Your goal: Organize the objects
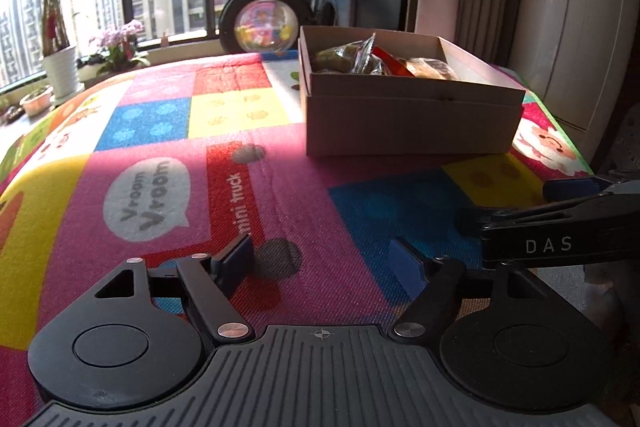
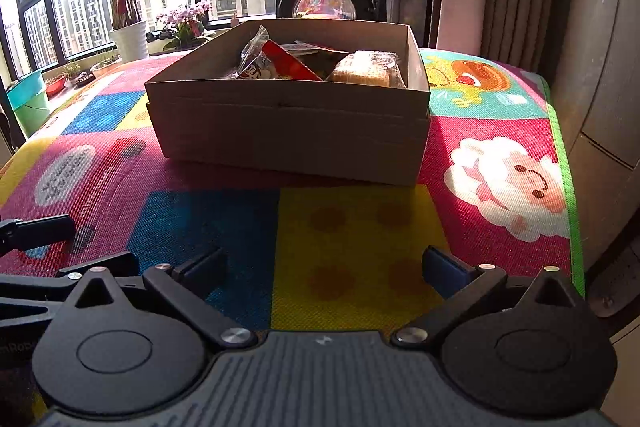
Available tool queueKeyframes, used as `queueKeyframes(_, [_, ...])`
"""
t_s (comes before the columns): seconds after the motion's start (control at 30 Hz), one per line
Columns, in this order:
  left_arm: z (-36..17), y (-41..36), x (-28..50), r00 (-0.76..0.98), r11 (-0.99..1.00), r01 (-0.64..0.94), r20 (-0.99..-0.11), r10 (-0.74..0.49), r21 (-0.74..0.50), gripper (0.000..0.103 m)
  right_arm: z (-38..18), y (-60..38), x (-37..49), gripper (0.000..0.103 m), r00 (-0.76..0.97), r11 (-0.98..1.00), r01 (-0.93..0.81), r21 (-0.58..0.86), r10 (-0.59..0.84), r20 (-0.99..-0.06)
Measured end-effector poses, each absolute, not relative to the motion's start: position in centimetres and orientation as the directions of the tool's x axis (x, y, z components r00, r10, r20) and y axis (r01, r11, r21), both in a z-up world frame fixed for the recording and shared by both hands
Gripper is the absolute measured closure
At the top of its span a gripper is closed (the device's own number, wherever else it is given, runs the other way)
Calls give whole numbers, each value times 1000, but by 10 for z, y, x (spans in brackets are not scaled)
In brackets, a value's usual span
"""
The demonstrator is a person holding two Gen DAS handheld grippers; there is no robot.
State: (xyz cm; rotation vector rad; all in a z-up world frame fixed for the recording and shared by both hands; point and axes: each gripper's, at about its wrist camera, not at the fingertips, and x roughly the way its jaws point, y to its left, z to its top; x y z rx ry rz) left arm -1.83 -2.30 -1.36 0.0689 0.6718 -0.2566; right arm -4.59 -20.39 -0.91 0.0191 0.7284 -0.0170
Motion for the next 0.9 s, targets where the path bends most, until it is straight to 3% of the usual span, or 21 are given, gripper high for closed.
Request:
queueKeyframes(0.1, [-15, -20, -24, 770, 972, 232, -607, -198, -24, 26, -8, -203, -48, 0, 747, 999, 31, 14, -14, -665])
queueKeyframes(0.2, [-13, -20, -24, 782, 981, 193, -605, -148, 9, 38, -7, -204, -49, 0, 745, 1000, 22, 11, -9, -667])
queueKeyframes(0.53, [-16, -22, -16, 790, 985, 174, -596, -139, 1, 29, -9, -203, -53, 0, 766, 999, 43, 14, -24, -643])
queueKeyframes(0.9, [-16, -23, -16, 791, 987, 160, -597, -134, -9, 28, -10, -200, -54, 0, 780, 999, 16, -38, -36, -625])
